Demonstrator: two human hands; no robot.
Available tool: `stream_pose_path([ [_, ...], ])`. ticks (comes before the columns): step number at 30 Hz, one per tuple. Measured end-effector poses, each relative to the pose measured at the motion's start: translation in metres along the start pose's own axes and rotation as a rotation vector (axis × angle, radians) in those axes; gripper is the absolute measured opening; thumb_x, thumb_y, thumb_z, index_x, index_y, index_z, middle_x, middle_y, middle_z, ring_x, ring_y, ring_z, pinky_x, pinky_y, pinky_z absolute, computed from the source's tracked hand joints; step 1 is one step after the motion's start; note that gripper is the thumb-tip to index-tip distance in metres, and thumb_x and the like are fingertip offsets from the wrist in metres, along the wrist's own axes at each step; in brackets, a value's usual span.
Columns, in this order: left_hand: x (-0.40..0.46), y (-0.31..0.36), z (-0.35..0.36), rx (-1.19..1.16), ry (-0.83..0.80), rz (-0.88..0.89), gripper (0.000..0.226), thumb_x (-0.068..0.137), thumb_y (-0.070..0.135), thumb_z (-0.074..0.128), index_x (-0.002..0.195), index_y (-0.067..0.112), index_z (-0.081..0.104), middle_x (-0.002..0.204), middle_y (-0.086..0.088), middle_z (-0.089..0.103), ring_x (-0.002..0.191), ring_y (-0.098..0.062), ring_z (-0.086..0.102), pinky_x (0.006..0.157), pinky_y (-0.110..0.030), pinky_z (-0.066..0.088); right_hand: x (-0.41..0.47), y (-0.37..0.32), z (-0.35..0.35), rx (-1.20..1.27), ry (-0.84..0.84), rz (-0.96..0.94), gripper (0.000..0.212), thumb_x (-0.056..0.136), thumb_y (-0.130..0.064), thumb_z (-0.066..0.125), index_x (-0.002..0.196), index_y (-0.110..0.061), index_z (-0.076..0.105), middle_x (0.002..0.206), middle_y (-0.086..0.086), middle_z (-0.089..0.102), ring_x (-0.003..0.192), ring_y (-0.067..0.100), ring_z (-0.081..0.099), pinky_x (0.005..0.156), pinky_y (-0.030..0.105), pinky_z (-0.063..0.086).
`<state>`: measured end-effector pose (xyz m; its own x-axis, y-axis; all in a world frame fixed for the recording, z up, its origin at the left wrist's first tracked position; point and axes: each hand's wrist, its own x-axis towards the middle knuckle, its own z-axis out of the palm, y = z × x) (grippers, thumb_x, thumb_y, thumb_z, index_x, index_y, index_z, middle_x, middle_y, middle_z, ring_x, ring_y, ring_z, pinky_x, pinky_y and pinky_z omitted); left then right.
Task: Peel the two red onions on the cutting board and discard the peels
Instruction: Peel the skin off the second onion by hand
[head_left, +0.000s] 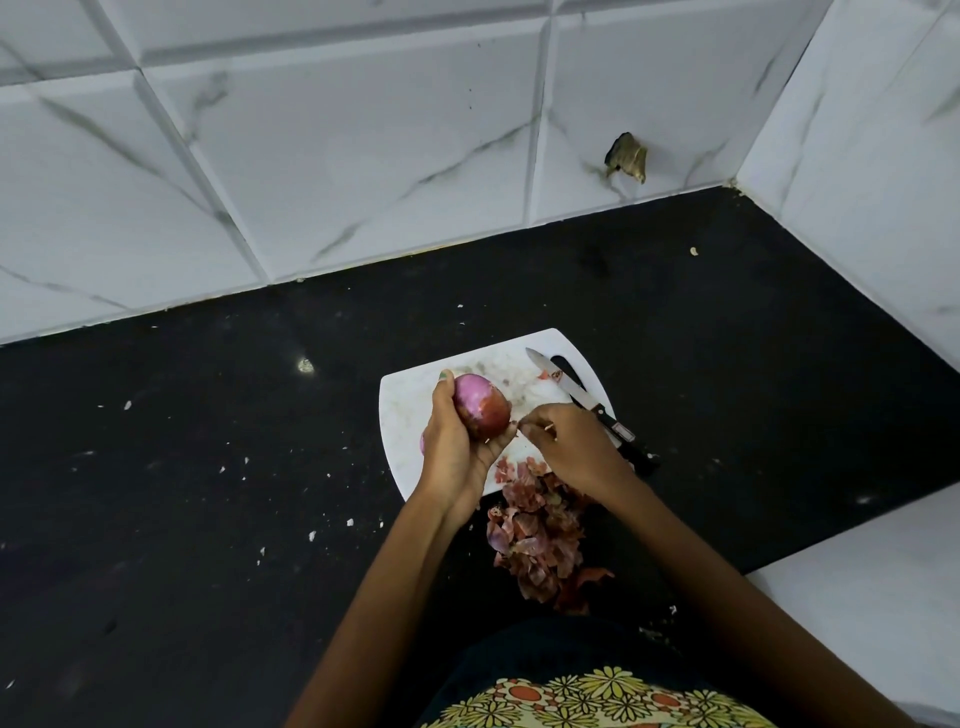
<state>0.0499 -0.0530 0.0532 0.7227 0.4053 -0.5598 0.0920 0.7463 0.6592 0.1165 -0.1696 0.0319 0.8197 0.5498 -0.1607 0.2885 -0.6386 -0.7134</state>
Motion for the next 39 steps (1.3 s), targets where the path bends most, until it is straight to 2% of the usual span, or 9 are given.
stream_pose_path([
  [3, 0.000, 0.001, -0.001, 0.005, 0.003, -0.008, 0.042, 0.098, 0.044, 0.046, 0.114, 0.007, 0.054, 0.105, -0.014, 0.060, 0.075, -0.016, 0.064, 0.058, -0.025, 0.056, -0.003, -0.016, -0.008, 0.118, 0.198, -0.087, 0.019, 0.092, -0.018, 0.060, 0.085, -0.003, 0.069, 0.078, 0.004, 0.067, 0.072, 0.015, 0.061, 0.066, 0.029, 0.048],
  [5, 0.000, 0.001, -0.001, 0.027, 0.009, 0.001, 0.041, 0.098, 0.042, 0.047, 0.115, 0.006, 0.056, 0.108, -0.015, 0.060, 0.078, -0.016, 0.064, 0.059, -0.026, 0.056, -0.006, -0.030, -0.016, 0.285, 0.279, -0.150, 0.008, 0.089, -0.013, 0.064, 0.090, -0.007, 0.069, 0.084, -0.003, 0.068, 0.079, 0.008, 0.063, 0.068, 0.016, 0.049],
  [8, 0.003, -0.001, -0.002, 0.096, -0.003, 0.046, 0.050, 0.097, 0.047, 0.047, 0.123, 0.006, 0.056, 0.121, -0.015, 0.063, 0.099, -0.021, 0.067, 0.073, -0.031, 0.058, -0.012, -0.042, -0.023, 0.372, 0.198, -0.259, 0.017, 0.086, -0.010, 0.067, 0.103, -0.013, 0.069, 0.096, -0.009, 0.065, 0.086, 0.003, 0.062, 0.066, 0.010, 0.049],
  [11, 0.002, -0.002, -0.003, 0.168, -0.044, 0.103, 0.056, 0.098, 0.050, 0.043, 0.129, 0.004, 0.051, 0.120, -0.017, 0.066, 0.107, -0.026, 0.067, 0.089, -0.040, 0.055, -0.010, -0.036, -0.020, 0.217, 0.149, -0.399, 0.027, 0.083, -0.015, 0.071, 0.110, -0.017, 0.068, 0.102, -0.009, 0.063, 0.095, 0.006, 0.062, 0.078, 0.021, 0.054],
  [15, 0.005, -0.005, -0.004, 0.257, -0.025, 0.182, 0.048, 0.099, 0.048, 0.041, 0.121, 0.007, 0.049, 0.113, -0.018, 0.065, 0.102, -0.027, 0.068, 0.074, -0.031, 0.056, -0.008, -0.027, -0.011, 0.145, 0.217, -0.472, 0.028, 0.080, -0.020, 0.069, 0.107, -0.012, 0.070, 0.102, 0.004, 0.067, 0.093, 0.013, 0.064, 0.079, 0.036, 0.056],
  [21, 0.004, -0.006, -0.005, 0.276, 0.009, 0.171, 0.036, 0.100, 0.046, 0.041, 0.111, 0.012, 0.048, 0.103, -0.013, 0.059, 0.085, -0.018, 0.063, 0.063, -0.023, 0.054, -0.009, -0.026, -0.007, 0.074, 0.242, -0.500, 0.014, 0.079, -0.018, 0.070, 0.088, -0.007, 0.070, 0.091, 0.005, 0.067, 0.088, 0.018, 0.065, 0.073, 0.036, 0.057],
  [26, 0.002, -0.003, -0.004, 0.284, 0.011, 0.185, 0.026, 0.101, 0.041, 0.041, 0.107, 0.017, 0.050, 0.104, -0.009, 0.058, 0.083, -0.014, 0.062, 0.060, -0.022, 0.053, -0.012, -0.027, -0.006, 0.328, 0.213, -0.304, 0.009, 0.083, -0.014, 0.072, 0.088, -0.008, 0.068, 0.090, -0.001, 0.067, 0.084, 0.008, 0.065, 0.073, 0.020, 0.055],
  [30, 0.000, -0.005, -0.001, 0.341, -0.008, 0.217, 0.023, 0.103, 0.033, 0.038, 0.115, 0.017, 0.050, 0.097, -0.001, 0.061, 0.076, -0.007, 0.066, 0.064, -0.023, 0.053, -0.009, -0.031, -0.008, 0.540, 0.125, -0.036, 0.026, 0.081, -0.022, 0.074, 0.105, -0.018, 0.063, 0.096, 0.000, 0.069, 0.087, 0.012, 0.068, 0.078, 0.033, 0.058],
  [39, 0.001, -0.008, 0.000, 0.389, 0.014, 0.261, 0.026, 0.104, 0.029, 0.035, 0.119, 0.012, 0.049, 0.107, -0.012, 0.062, 0.088, -0.018, 0.064, 0.064, -0.024, 0.055, -0.006, -0.036, -0.012, 0.536, 0.117, -0.025, 0.020, 0.075, -0.005, 0.071, 0.094, -0.011, 0.071, 0.085, 0.000, 0.074, 0.079, 0.011, 0.071, 0.073, 0.026, 0.058],
])
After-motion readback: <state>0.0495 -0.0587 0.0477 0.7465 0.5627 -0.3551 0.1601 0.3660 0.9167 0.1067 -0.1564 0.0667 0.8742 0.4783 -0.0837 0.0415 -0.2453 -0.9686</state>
